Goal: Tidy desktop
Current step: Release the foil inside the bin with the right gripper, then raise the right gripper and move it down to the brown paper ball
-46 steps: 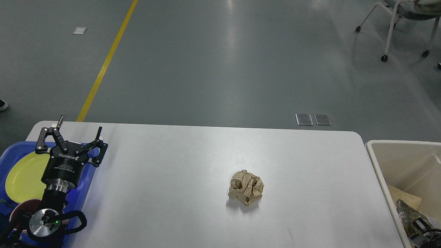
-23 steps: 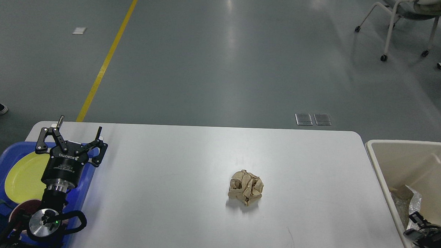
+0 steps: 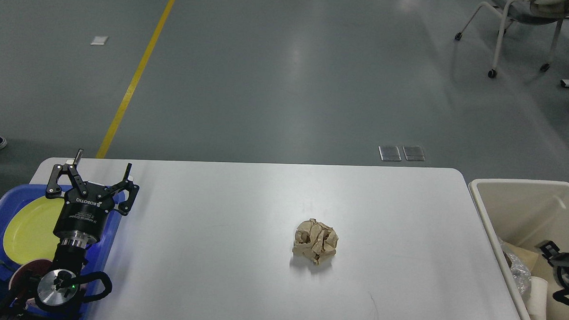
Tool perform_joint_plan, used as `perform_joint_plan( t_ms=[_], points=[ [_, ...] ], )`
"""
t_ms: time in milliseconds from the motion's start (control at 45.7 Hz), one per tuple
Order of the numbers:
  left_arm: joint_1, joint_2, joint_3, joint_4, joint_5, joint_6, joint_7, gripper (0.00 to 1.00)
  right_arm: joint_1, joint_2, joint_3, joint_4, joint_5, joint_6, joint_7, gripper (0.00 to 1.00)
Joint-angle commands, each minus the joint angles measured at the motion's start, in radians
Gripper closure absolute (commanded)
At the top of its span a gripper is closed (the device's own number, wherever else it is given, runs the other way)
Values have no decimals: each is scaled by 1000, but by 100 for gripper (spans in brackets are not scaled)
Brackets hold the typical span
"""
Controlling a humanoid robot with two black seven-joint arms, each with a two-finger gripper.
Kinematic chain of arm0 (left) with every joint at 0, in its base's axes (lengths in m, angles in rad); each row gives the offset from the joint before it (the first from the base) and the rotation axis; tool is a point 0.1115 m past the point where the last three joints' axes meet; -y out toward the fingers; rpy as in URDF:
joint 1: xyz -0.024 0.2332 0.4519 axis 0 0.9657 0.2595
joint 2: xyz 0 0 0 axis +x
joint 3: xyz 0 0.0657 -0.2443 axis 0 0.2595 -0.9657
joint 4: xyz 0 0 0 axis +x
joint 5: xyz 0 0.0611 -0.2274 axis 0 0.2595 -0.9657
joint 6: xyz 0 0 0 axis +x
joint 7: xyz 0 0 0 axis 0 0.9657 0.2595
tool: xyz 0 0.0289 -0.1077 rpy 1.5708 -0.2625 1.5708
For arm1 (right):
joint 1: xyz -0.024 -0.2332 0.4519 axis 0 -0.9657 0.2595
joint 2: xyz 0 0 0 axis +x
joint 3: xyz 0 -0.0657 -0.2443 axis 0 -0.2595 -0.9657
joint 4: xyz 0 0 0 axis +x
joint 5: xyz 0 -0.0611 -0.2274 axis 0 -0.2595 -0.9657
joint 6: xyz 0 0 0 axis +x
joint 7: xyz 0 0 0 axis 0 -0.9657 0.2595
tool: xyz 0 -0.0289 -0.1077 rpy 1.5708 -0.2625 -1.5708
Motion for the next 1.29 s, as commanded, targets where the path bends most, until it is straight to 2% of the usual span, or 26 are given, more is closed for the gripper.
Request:
perform_joint_plan(
  t_ms=[0, 88, 153, 241, 416, 482, 547, 679, 810, 1270],
  points=[
    [0, -1, 0, 0, 0, 0, 0, 3, 254, -7, -183, 192, -27, 70, -6, 0],
    [0, 0, 0, 0, 0, 0, 0, 4, 432, 4, -273, 316, -27, 159, -6, 0],
    [0, 0, 0, 0, 0, 0, 0, 4, 550, 29, -319, 353, -26, 246, -6, 0],
    [0, 0, 0, 0, -1, 0, 0, 4, 715, 82, -376, 358, -27, 436, -6, 0],
    [0, 0, 0, 0, 0, 0, 0, 4, 1011, 216, -405, 358, -29, 881, -6, 0],
    [0, 0, 0, 0, 0, 0, 0, 4, 1103, 242, -399, 362, -29, 987, -6, 0],
    [0, -1, 0, 0, 0, 0, 0, 3, 1201, 260, -389, 403, -29, 1050, -6, 0],
    [0, 0, 0, 0, 0, 0, 0, 4, 1394, 296, -381, 557, -29, 1063, -5, 0],
    [0, -1, 0, 0, 0, 0, 0, 4, 1473, 349, -367, 640, -27, 1055, -5, 0],
    [0, 0, 0, 0, 0, 0, 0, 4, 1476, 362, -350, 644, -23, 1046, 2, 0]
  ],
)
